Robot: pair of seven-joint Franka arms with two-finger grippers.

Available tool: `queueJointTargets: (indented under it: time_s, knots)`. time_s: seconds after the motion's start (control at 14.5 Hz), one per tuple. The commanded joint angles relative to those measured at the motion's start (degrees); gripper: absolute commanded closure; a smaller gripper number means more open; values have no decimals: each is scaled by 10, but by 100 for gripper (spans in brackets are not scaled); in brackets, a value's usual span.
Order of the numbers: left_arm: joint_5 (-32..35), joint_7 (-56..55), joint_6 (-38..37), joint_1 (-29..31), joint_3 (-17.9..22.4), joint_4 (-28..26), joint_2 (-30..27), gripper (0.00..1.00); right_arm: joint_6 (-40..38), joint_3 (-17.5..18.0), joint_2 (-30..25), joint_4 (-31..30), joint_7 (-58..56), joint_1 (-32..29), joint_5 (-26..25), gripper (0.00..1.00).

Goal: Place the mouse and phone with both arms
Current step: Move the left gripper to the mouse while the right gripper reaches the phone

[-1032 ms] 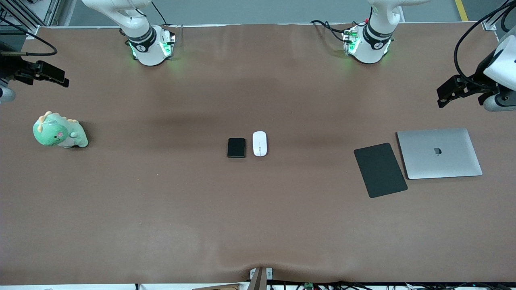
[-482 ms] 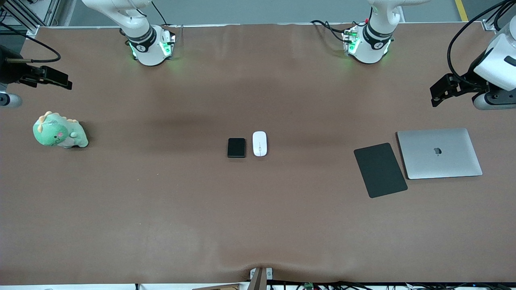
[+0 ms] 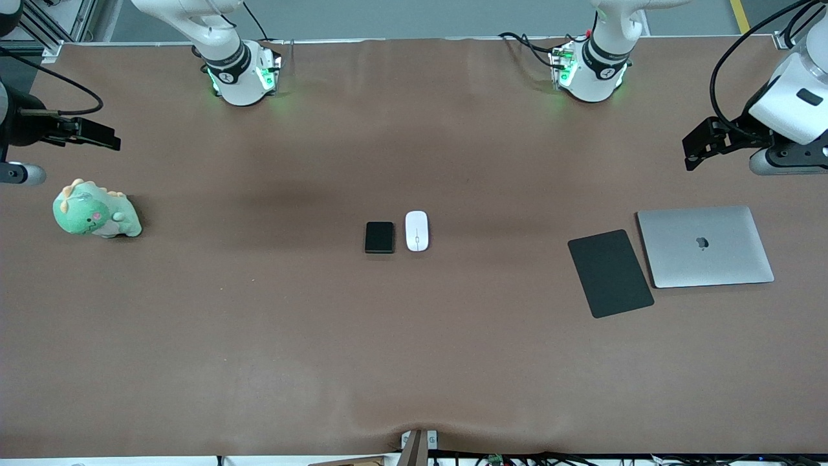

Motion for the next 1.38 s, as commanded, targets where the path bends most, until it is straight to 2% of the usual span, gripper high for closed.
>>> queueJointTargets:
  time_s: [0.0, 0.14, 0.34, 0.55, 0.89, 1.1, 1.31]
  knots:
    - [3, -1, -12, 4, -2, 8, 6, 0, -11, 3, 13, 15, -5, -3, 2, 0]
    - [-4, -6, -12, 0, -3, 8, 8, 0, -10, 3, 20, 17, -6, 0, -9, 0]
    - [-41, -45, -5, -10, -5, 7, 45, 0, -10, 3, 26, 17, -3, -6, -6, 0]
    - [-35, -87, 31, -80, -7, 7, 93, 0, -11, 2, 31, 23, -2, -7, -9, 0]
    - [-21, -217, 122, -185, -7, 5, 178, 0, -15, 3, 33, 19, 1, 1, 3, 0]
    - [-18, -304, 185, -247, -7, 6, 236, 0, -54, 4, 35, 12, 4, 6, 20, 0]
    - [-9, -346, 252, -297, -6, 5, 298, 0, -74, 5, 50, 11, 5, 6, 25, 0]
